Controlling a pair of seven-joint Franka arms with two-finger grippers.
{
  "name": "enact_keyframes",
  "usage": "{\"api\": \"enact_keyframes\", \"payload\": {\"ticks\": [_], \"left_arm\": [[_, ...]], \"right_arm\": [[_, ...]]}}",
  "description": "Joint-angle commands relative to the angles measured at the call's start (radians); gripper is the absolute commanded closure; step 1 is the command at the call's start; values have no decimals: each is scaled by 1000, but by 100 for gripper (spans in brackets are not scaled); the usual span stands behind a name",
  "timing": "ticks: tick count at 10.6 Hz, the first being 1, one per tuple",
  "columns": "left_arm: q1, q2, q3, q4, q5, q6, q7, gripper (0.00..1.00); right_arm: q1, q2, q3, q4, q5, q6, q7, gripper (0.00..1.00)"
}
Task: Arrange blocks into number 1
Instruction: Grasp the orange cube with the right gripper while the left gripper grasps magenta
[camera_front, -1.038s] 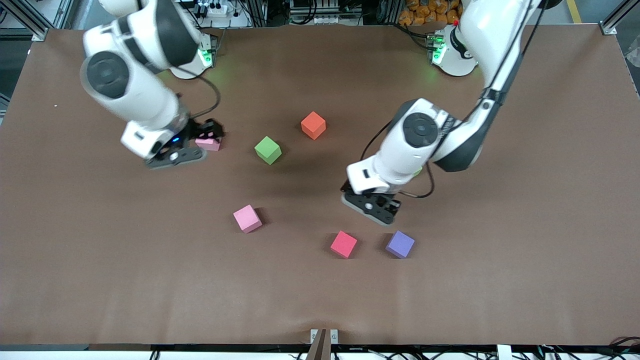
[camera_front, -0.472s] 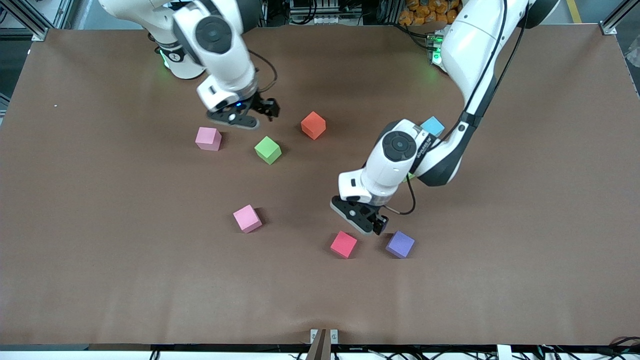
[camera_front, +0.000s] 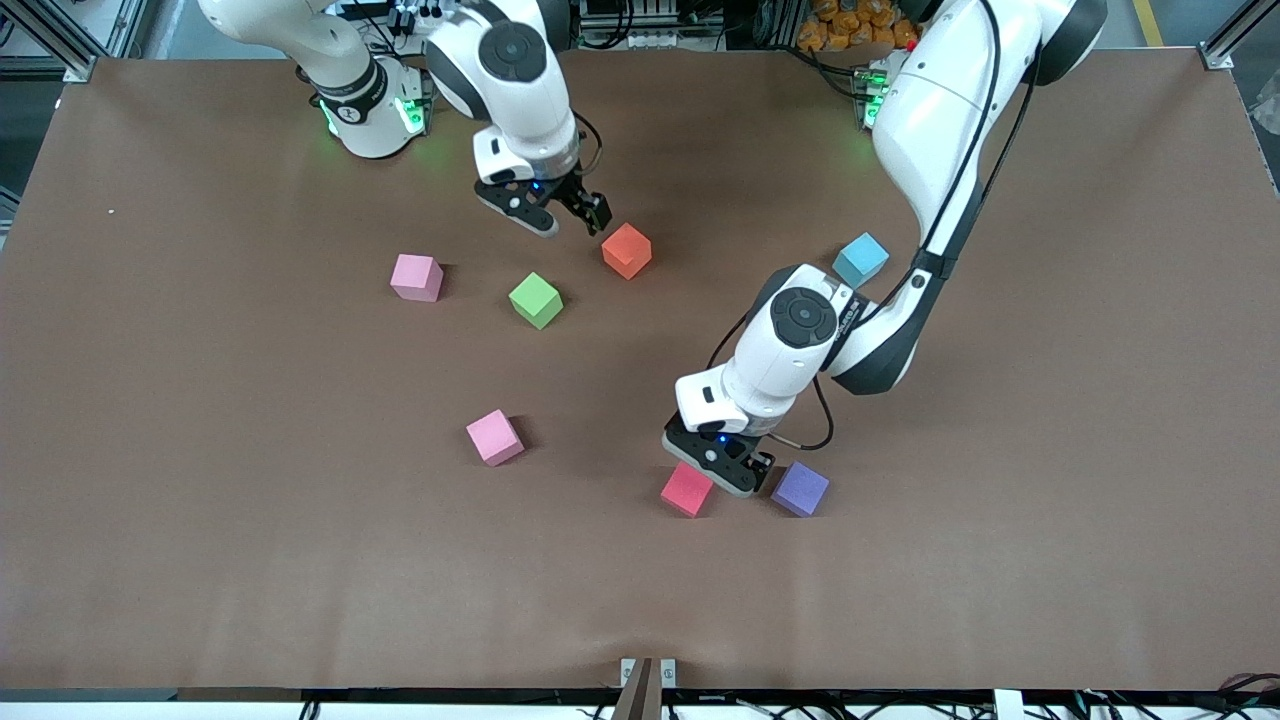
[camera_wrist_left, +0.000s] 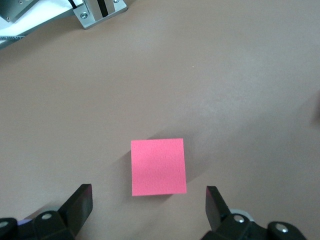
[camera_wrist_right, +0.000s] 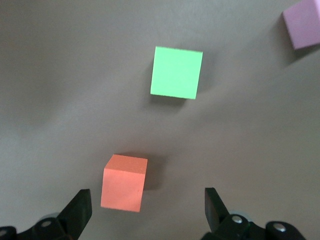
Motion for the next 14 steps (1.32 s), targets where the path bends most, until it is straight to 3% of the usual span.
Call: {"api": "enact_keyframes", "payload": {"ticks": [1,4,8,14], "left_arm": [[-37,68,42,54,-27,81,-25,0],[-66,117,74,96,-32,110,-33,0],[-80,144,87,100,-32,119,-27,0],[-135,184,139,128,-33,145,-39,0]], "right_arm": [[16,115,-3,28,15,111,93,0],[40,227,-3,111,16,123,170,0],[92,310,-5,122,-5,207,153,0],[120,353,-5,117,-27,261,156,0]]}}
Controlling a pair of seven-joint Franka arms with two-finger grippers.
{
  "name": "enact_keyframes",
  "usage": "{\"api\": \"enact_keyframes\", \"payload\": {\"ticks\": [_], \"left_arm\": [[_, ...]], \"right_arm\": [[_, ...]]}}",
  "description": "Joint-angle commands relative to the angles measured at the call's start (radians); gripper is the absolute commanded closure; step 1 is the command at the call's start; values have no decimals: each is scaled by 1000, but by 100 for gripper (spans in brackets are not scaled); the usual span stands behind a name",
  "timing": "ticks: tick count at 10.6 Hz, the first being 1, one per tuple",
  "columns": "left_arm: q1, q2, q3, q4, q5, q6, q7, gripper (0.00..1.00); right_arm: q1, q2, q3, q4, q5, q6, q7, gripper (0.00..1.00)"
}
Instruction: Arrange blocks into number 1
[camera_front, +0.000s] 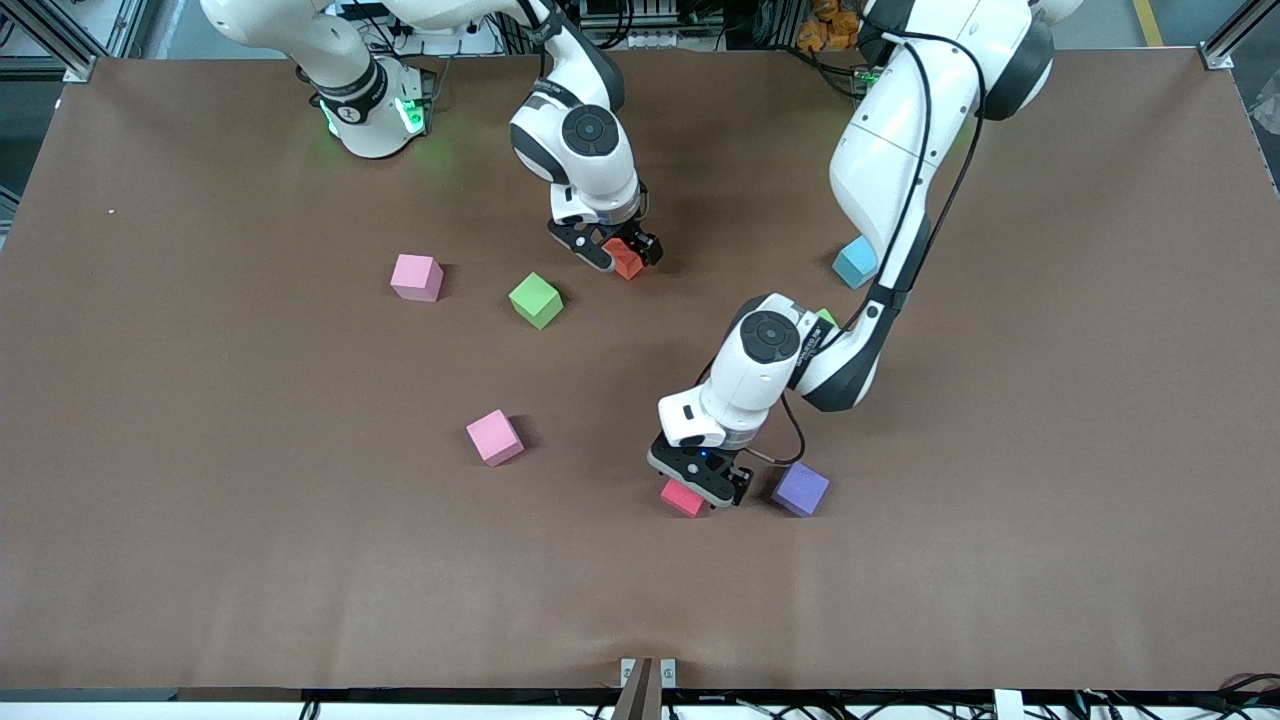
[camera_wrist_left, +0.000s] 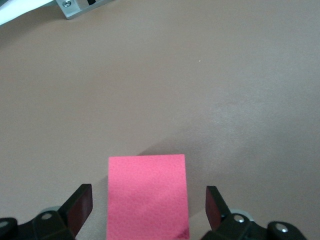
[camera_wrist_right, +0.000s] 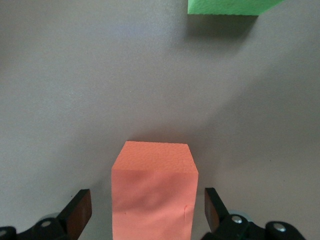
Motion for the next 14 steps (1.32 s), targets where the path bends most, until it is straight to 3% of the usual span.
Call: {"api": "enact_keyframes", "payload": {"ticks": [1,2,3,6,7,8,10,11,13,14], "left_arm": [[-23,43,27,66,-25,7,-14,0],[-24,49,27,67,-25,7,-14,0],[-24,55,27,78,-25,7,-16,0],[-38,72,44,84,-25,7,-16,0],[-38,77,44,84,-25,7,-16,6],[-38,77,47,84,-25,7,-16,15],[-38,74,48,75,-25,7,-45,44],[-38,72,48,72,-25,7,-63,50],[-37,57,48,63,-26,7,-100,83],[-30,34,48,60,-28,6,-132,89]], "right_arm": [[14,25,-4,13,-22,13,6,13],[23,25,-4,11,-23,19,8,86],[36,25,-4,9,-55,37,8,100],[39,40,-2,8,-271,36,-24,100],[40,44,-1,11,-296,36,-77,100],[40,42,-2,22,-304,36,-128,100],[18,41,-6,67,-304,27,-268,100],[-4,45,-6,94,-302,25,-334,100],[-42,63,-6,138,-289,21,-438,100],[-58,86,-6,158,-289,21,-457,100]]}}
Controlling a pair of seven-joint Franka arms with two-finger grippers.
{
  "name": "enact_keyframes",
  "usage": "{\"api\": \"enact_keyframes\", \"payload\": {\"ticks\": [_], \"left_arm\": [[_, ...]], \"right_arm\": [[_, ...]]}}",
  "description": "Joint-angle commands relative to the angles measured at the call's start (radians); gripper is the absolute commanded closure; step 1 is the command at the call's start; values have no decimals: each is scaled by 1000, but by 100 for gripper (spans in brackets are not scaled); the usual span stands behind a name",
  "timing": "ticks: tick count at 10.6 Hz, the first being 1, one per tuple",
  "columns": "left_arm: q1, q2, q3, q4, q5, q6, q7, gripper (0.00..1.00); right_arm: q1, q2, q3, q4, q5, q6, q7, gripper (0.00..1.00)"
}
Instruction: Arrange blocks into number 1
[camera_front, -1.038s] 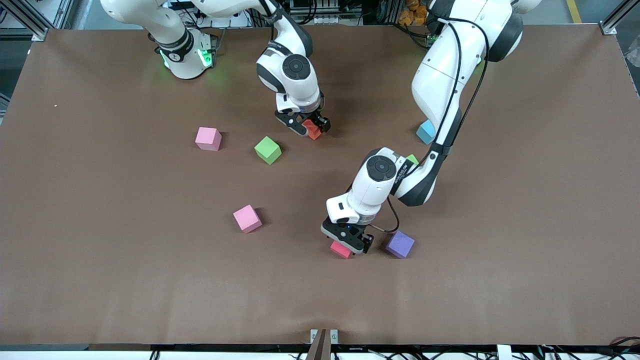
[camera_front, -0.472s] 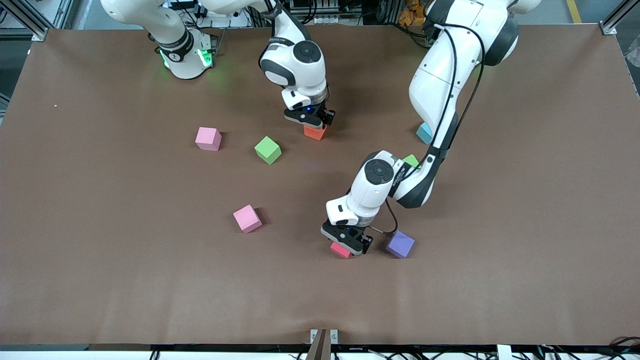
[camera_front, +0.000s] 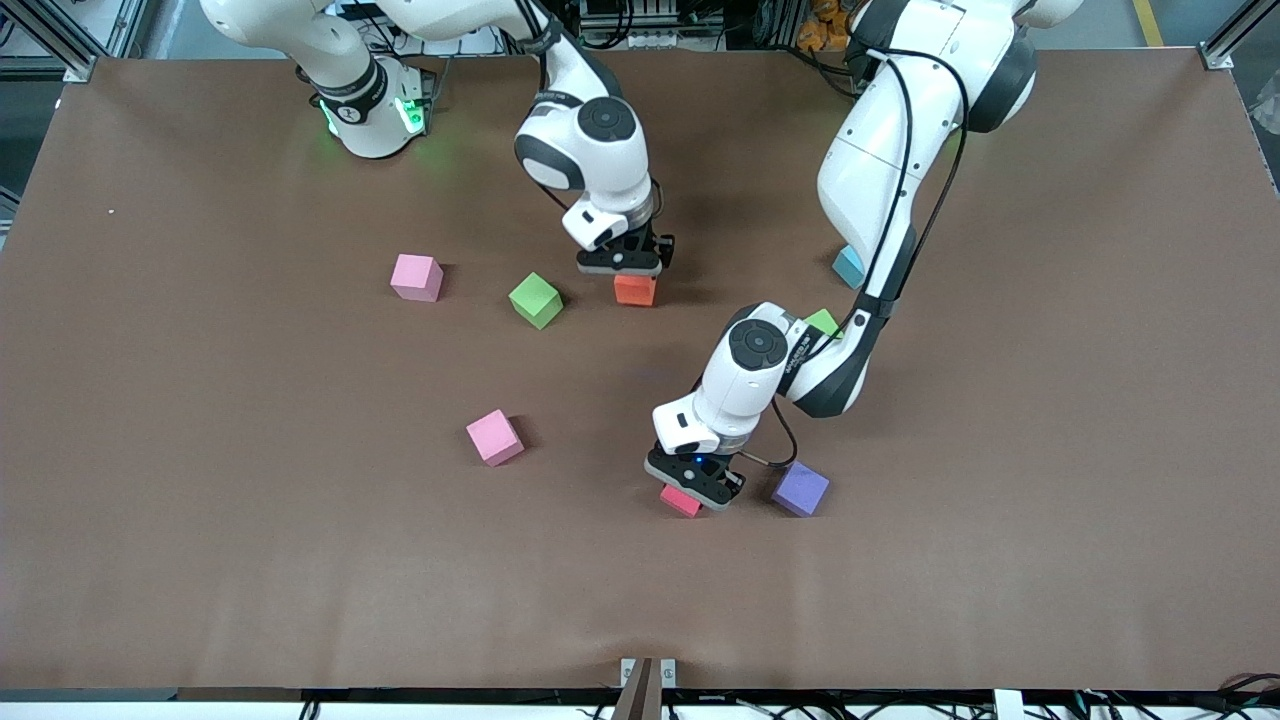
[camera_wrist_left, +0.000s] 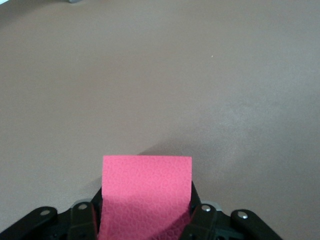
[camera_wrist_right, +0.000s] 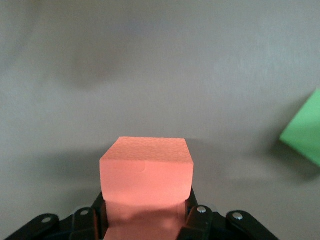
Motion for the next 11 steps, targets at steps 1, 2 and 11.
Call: {"api": "enact_keyframes", "payload": {"ticks": [1,2,11], "left_arm": [[-9,-44,20,-9,-33,0,-71,91],[-6,-61,18,-17,-57,-3,-102,97],[88,-189,-48,-84,-143,-79,-116,100]], "right_arm": [[-27,74,9,70,-9,-7,-52,100],[-29,92,8,79,-9,-7,-66,100],[-25,11,14,96,3,-72,-60,0]]}}
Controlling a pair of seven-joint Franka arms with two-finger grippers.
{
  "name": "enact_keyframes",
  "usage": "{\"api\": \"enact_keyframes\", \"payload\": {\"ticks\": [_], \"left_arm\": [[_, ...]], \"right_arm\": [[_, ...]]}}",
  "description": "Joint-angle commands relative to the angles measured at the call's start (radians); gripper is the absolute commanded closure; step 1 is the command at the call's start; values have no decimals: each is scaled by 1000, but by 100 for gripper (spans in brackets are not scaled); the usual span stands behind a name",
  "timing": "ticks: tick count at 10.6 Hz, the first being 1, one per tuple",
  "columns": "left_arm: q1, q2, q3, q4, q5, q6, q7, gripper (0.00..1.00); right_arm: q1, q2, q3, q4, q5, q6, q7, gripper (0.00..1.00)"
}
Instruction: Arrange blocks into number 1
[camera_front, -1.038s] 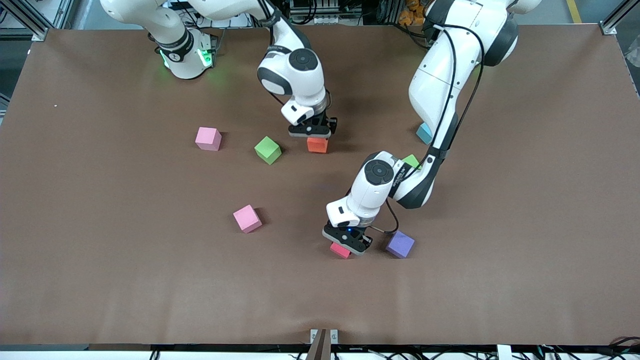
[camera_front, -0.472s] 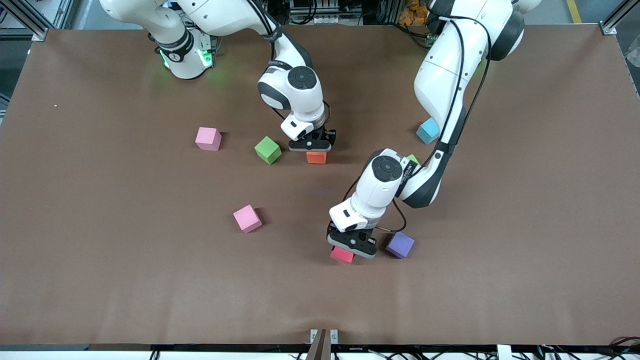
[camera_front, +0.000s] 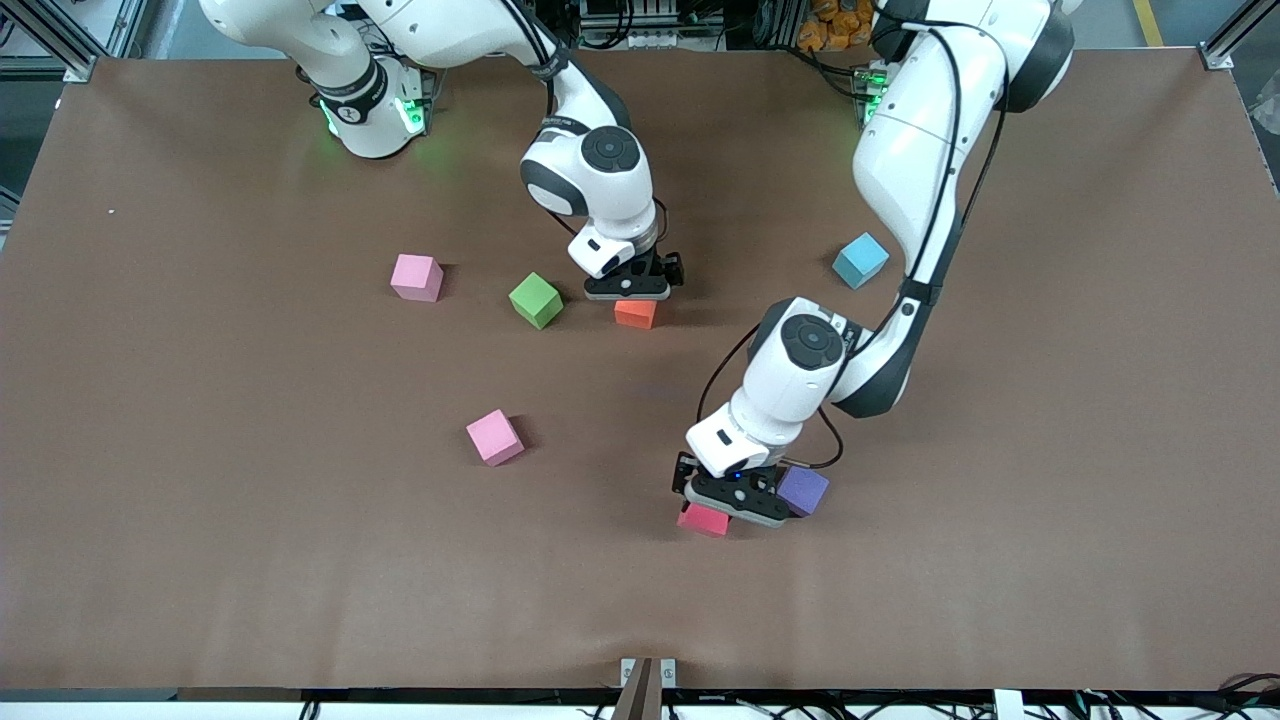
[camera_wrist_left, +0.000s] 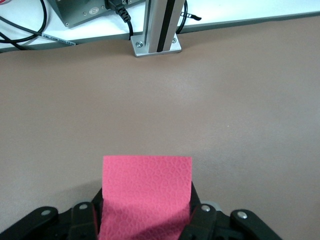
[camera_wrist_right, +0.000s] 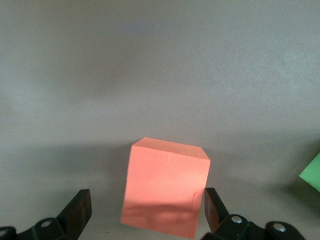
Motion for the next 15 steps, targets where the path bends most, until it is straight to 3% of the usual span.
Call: {"api": "enact_keyframes", "payload": {"ticks": [1,4,5,8,11,13,15], "left_arm": [[12,-98,-14,-55,-50,-106,-27,100],[13,-184,-14,-54,-56,-305,-156,100],[28,-207,-14,-55,-54,-359,-164,100],[58,-299,-61,-77,-56,-591,-265,100],[90,-402,-242,-266,-42,-624,-425,100],[104,-427,-357,-397,-41,-548,-519,100],[137,-509,-443,-562,-39,-478,-569,100]], "right_arm": [[-23,-94,13,-2,2,-85,1,0],[-117,-199,30,-27,19,-259,6,0],[-149,-232,27,-45,62,-319,12,0],[-256,-322,7,-174,160,-321,15,0],[-283,-327,-39,-256,232,-265,87,0],[-280,-316,-37,-344,236,-100,150,0],[-277,-293,-39,-349,257,-71,184,0]]}}
